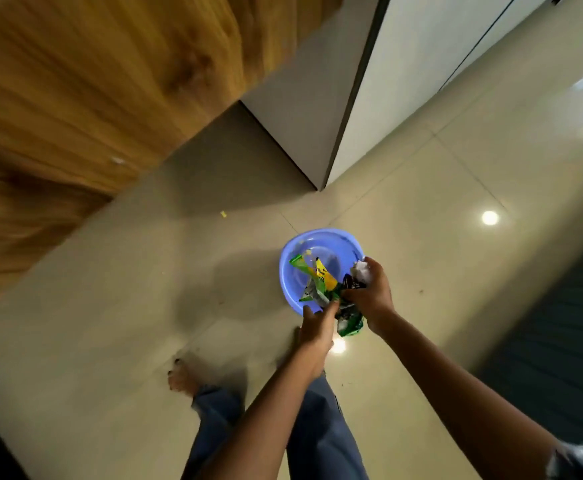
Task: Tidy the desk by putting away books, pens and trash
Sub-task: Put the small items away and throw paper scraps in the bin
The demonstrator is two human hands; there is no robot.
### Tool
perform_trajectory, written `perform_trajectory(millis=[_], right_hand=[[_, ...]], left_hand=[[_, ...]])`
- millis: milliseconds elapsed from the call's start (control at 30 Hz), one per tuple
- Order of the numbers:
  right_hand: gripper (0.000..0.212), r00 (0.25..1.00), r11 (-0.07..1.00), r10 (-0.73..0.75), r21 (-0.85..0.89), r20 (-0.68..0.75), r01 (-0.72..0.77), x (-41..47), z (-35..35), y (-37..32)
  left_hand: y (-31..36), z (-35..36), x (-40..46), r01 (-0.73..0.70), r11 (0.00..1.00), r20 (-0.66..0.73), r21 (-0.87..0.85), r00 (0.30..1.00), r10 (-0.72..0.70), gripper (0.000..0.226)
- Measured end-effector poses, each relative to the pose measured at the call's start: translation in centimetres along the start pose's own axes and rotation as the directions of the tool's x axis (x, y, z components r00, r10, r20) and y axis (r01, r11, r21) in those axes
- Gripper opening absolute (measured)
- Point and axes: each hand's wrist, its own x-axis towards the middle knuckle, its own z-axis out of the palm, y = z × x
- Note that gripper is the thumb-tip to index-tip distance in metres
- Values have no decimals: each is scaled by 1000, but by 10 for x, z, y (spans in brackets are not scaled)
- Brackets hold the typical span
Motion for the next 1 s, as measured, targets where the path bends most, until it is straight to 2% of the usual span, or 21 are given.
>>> perform_trajectory(millis=[33, 67, 100, 200, 300, 500, 667, 767, 867, 900, 1000], right_hand=[[79, 1000, 999, 17, -37, -25, -17, 9, 4, 5], [79, 999, 996, 20, -86, -48, -24, 18, 8, 10], [78, 998, 990, 10, -141, -64, -19, 26, 12, 13], [78, 999, 973, -40, -228, -25, 33, 41, 20, 18], [73, 998, 976, -56, -211, 27, 60, 51, 20, 20], [48, 999, 962, -33, -270, 20, 37, 57, 11, 29], [41, 998, 922, -61, -385, -9, 53, 42, 0, 34], [39, 994, 886, -106, -453, 0, 95, 25, -4, 31], [38, 989, 865, -146, -483, 14, 135, 1, -2, 16], [37, 987, 863, -162, -483, 14, 148, -9, -1, 7], [34, 974, 846, -226, -493, 10, 202, -44, 6, -22]], left_hand=[[-7, -12, -2, 59, 998, -80, -37, 995, -61, 48], [-14, -15, -5, 67, 998, -118, -5, 991, -67, 39], [-7, -22, 5, 21, 999, -127, 46, 992, -15, 32], [-11, -14, 9, 18, 998, -75, 56, 997, -13, 42], [-5, -21, 24, 11, 996, -78, 90, 997, -4, 52], [-8, -21, 28, -17, 988, -93, 152, 995, 32, 48], [-11, -36, 17, -63, 963, -134, 261, 986, 101, 46], [-9, -47, 1, -69, 948, -159, 310, 980, 123, 36], [-2, -59, -21, -109, 933, -164, 343, 971, 173, 11], [2, -63, -32, -126, 925, -154, 358, 969, 191, 13], [18, -76, -68, -186, 898, -138, 400, 956, 259, 47]])
